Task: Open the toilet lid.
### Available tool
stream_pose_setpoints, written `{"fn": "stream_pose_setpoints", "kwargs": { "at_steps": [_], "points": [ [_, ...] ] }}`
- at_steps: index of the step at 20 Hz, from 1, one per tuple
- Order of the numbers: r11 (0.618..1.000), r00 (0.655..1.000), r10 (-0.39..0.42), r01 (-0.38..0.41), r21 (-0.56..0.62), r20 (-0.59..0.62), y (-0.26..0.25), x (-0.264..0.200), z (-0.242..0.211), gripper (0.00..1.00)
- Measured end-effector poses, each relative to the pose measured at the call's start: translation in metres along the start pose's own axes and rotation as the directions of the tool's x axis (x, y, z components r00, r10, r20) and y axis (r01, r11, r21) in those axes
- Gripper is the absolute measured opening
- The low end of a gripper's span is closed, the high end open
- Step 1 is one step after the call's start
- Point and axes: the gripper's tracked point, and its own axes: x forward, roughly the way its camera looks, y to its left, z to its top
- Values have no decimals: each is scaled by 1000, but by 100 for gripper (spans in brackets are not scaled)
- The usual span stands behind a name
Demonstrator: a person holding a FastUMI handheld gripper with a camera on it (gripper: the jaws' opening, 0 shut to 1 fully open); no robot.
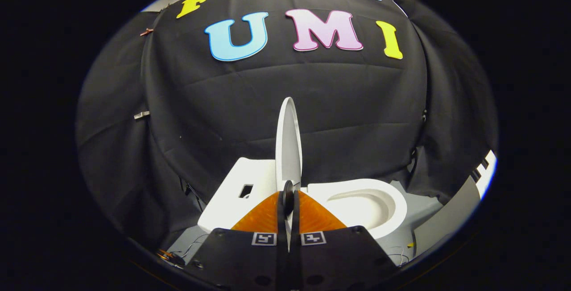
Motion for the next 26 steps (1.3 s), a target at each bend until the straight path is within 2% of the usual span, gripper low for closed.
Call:
{"fn": "stream_pose_setpoints", "kwargs": {
  "at_steps": [12,22,26],
  "points": [
    [993,998,-17,23,-117,55,61,7,-14,7],
    [985,997,6,7,-174,76,95,11,-22,10],
    [987,998,37,-30,-157,41,103,12,-26,16]
  ]
}}
